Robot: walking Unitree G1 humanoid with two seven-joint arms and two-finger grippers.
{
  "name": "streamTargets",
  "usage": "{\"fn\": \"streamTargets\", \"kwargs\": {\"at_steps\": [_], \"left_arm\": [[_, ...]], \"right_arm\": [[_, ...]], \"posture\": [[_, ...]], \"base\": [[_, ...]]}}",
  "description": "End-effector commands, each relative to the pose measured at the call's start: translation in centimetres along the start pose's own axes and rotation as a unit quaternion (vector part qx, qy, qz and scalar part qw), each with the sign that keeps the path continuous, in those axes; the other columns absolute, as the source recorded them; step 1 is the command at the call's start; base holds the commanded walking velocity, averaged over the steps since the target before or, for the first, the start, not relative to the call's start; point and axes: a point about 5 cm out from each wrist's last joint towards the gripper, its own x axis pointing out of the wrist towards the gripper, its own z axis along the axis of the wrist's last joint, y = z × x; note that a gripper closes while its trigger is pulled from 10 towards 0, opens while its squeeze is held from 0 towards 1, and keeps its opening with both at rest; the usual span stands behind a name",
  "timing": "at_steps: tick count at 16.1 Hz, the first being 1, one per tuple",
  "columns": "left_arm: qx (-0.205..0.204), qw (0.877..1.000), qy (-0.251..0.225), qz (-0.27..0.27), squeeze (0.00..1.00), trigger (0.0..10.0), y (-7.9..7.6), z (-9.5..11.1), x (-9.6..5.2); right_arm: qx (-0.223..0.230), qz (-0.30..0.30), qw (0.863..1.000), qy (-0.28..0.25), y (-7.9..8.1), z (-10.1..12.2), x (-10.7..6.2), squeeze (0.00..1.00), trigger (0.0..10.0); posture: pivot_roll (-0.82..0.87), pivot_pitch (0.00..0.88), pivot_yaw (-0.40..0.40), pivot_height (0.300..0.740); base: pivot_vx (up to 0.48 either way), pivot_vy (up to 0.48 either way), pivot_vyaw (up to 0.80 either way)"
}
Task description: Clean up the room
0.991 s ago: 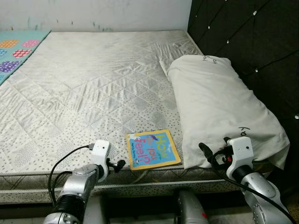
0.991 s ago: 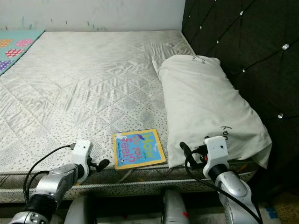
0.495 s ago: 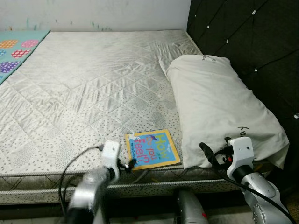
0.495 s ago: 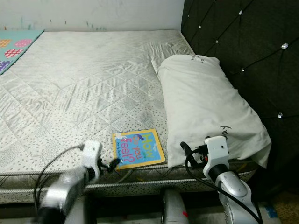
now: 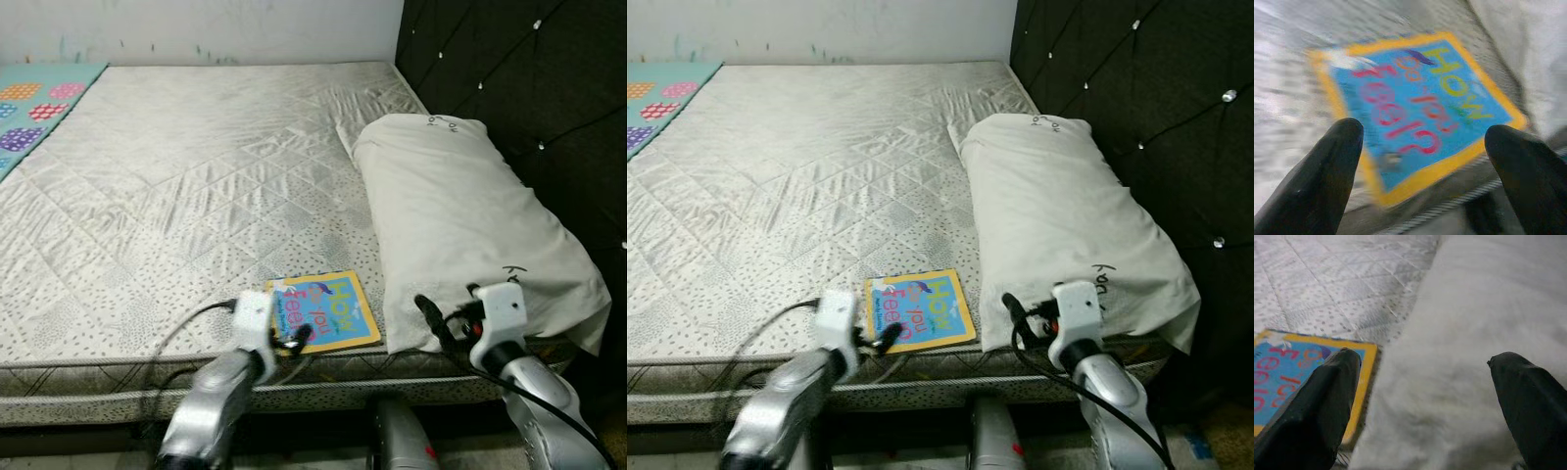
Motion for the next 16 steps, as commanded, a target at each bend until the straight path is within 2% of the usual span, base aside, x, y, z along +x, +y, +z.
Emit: {"fn": "streamTargets", "kwargs": {"at_steps": [1, 5, 8, 10, 16], "left_arm": [[-0.014, 1.0, 0.013, -0.017, 0.0, 10.0, -0.4, -0.5, 0.4], [-0.001, 0.996, 0.062, -0.065, 0.0, 10.0, -1.6, -2.0, 1.5], [-0.001, 0.994, 0.071, -0.086, 0.0, 10.0, -2.3, -2.3, 2.0], [-0.008, 0.99, 0.098, -0.103, 0.0, 10.0, -2.7, -3.5, 2.2], [0.006, 0.981, 0.137, -0.14, 0.0, 10.0, -3.8, -4.4, 2.8]], "right_arm": [[-0.004, 0.003, 1.0, 0.0, 0.1, 0.0, 0.2, 0.0, 10.0], [-0.009, -0.01, 1.0, -0.001, -0.7, 0.1, -0.3, 0.0, 10.0], [-0.008, -0.01, 1.0, -0.001, -0.4, 0.0, -0.3, 0.0, 10.0], [-0.007, -0.008, 1.0, -0.001, -0.3, 0.0, -0.3, 0.0, 10.0], [-0.009, -0.01, 1.0, -0.003, -0.5, 0.2, -0.2, 0.0, 10.0]], "posture": [[-0.2, 0.0, -0.019, 0.577], [-0.23, 0.0, -0.004, 0.577], [-0.23, 0.0, -0.001, 0.577], [-0.24, 0.0, -0.002, 0.577], [-0.24, 0.0, -0.005, 0.577]], "base": [[0.0, 0.0, 0.0], [0.0, 0.0, 0.0], [0.0, 0.0, 0.0], [0.0, 0.0, 0.0], [0.0, 0.0, 0.0]]}}
